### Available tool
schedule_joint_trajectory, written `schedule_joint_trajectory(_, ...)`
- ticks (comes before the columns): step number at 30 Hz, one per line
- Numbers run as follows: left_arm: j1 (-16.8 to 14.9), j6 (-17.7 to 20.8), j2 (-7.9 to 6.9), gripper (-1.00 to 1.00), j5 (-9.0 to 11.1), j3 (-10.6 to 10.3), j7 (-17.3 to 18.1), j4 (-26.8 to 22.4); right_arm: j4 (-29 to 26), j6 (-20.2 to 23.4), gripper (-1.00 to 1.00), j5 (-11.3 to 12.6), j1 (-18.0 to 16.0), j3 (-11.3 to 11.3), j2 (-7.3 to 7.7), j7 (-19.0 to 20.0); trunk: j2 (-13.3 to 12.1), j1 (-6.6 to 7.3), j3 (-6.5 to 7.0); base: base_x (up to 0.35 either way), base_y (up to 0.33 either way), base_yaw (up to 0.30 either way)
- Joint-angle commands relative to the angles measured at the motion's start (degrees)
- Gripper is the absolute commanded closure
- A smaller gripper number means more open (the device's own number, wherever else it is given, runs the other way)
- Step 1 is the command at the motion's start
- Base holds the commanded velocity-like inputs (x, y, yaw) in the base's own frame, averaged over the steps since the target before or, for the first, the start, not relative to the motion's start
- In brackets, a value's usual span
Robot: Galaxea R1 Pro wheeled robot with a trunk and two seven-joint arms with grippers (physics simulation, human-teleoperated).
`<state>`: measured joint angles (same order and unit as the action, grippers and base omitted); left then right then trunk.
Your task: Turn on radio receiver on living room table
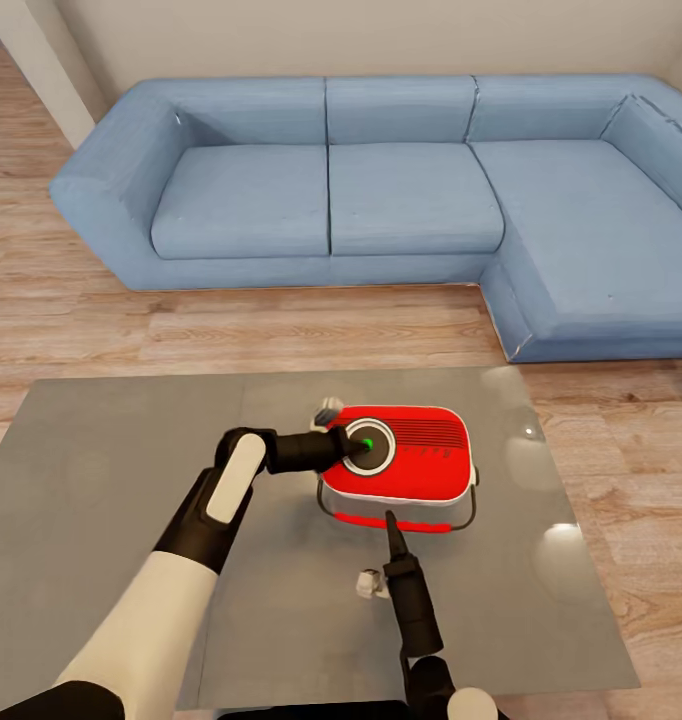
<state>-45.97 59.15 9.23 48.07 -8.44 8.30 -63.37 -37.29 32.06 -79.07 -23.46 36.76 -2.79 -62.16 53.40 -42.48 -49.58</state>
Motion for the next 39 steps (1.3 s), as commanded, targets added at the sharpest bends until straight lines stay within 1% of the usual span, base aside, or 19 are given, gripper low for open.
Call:
schedule_joint_trajectory(1,0.0,0.0,0.0,1.0,0.0,0.0,0.0,-0.6,-0.1,0.2,1.0,-0.1,0.0,0.0,0.02,0.2,0.0,0.0,0.0,0.0,0.0,0.0)
schedule_joint_trajectory(3,0.0,0.0,0.0,1.0,0.4,0.0,0.2,-2.6,-0.1,-0.1,1.0,-0.1,0.0,-0.3,0.11,1.2,0.0,0.0,0.0,0.0,0.0,0.0)
schedule_joint_trajectory(7,0.0,0.3,0.03,1.0,2.0,-0.1,0.3,-11.6,-0.1,-0.5,1.0,0.3,0.0,-0.6,0.49,7.1,0.0,0.0,0.0,0.0,0.0,0.0)
schedule_joint_trajectory(11,0.0,0.4,-0.09,1.0,3.5,-0.2,0.2,-13.4,-0.1,-1.8,1.0,0.3,0.0,-1.2,0.63,9.1,0.0,0.0,0.0,0.0,0.0,0.0)
schedule_joint_trajectory(15,0.0,0.4,-0.2,1.0,3.8,-0.2,0.2,-13.7,-1.2,-4.2,1.0,0.3,0.0,-5.2,0.75,11.1,0.0,0.0,0.0,0.0,0.0,0.0)
schedule_joint_trajectory(16,0.0,0.4,-0.36,1.0,3.9,-0.3,0.2,-13.7,-6.5,-6.2,1.0,0.3,0.0,-9.2,0.8,15.9,0.0,0.0,0.0,0.0,0.0,0.0)
schedule_joint_trajectory(18,0.0,0.4,-0.41,1.0,3.9,-0.3,0.2,-13.6,-14.6,-7.1,1.0,0.3,0.0,-12.4,0.9,24.1,0.0,0.0,0.0,0.0,0.0,0.0)
schedule_joint_trajectory(19,0.0,0.4,-0.54,1.0,3.7,-0.2,0.2,-13.3,-32.0,-7.5,1.0,0.2,0.0,-18.7,2.01,46.1,0.0,0.0,0.0,0.0,0.0,0.0)
schedule_joint_trajectory(20,0.0,0.4,-0.65,1.0,3.6,-0.1,0.2,-13.2,-39.0,-7.5,1.0,0.3,-1.1,-22.6,2.34,59.3,0.0,0.0,0.0,0.0,0.0,0.0)
schedule_joint_trajectory(21,0.0,0.4,-0.68,1.0,3.6,-0.1,0.2,-13.2,-40.5,-7.5,1.0,0.3,-2.1,-24.0,2.38,63.4,0.0,0.0,0.0,0.0,0.0,0.0)
schedule_joint_trajectory(22,0.0,0.4,-0.8,1.0,3.4,0.0,0.2,-12.7,-43.9,-7.1,1.0,0.6,-8.0,-30.6,2.25,78.6,0.0,0.0,0.0,0.0,0.0,0.0)
schedule_joint_trajectory(25,0.0,0.2,-0.93,1.0,3.1,0.1,0.1,-10.8,-44.3,-5.2,1.0,4.0,-17.3,-41.8,2.24,100.3,0.0,0.0,0.0,0.0,0.0,0.0)
schedule_joint_trajectory(26,0.0,0.1,-0.99,1.0,2.8,0.1,0.0,-9.5,-43.6,-1.5,1.0,5.8,-21.4,-45.4,2.43,110.2,0.0,0.0,0.0,0.0,0.0,0.0)
schedule_joint_trajectory(27,0.0,0.0,-1.02,1.0,2.3,0.0,-0.1,-8.3,-42.6,4.0,1.0,6.9,-25.0,-47.4,2.63,118.5,0.0,0.0,0.0,0.0,0.0,0.0)
schedule_joint_trajectory(28,0.0,0.0,-1.01,1.0,2.1,0.0,-0.1,-7.9,-42.3,6.0,1.0,7.2,-25.9,-47.8,2.7,120.8,0.0,0.0,0.0,0.0,0.0,0.0)
schedule_joint_trajectory(30,0.0,0.0,-0.98,1.0,-0.2,-0.2,-0.3,-6.0,-41.0,19.0,1.0,7.9,-30.0,-49.1,2.85,131.3,0.0,0.0,0.0,0.0,0.0,0.0)
schedule_joint_trajectory(32,0.0,0.0,-0.97,1.0,-2.3,-0.4,-0.4,-5.0,-40.3,24.0,1.0,7.9,-30.8,-49.1,2.81,135.2,0.0,0.0,0.0,0.0,0.0,0.0)
schedule_joint_trajectory(35,0.0,0.0,-0.85,1.0,-7.2,-0.6,-0.4,-3.0,-39.8,27.9,1.0,8.0,-31.3,-48.9,2.41,138.6,0.0,0.0,0.0,0.0,0.0,0.0)
schedule_joint_trajectory(39,0.0,0.1,-0.76,1.0,-10.2,-0.6,-0.1,-2.4,-39.7,27.9,1.0,8.2,-31.4,-49.0,2.02,139.5,0.0,0.0,0.0,0.0,0.0,0.0)
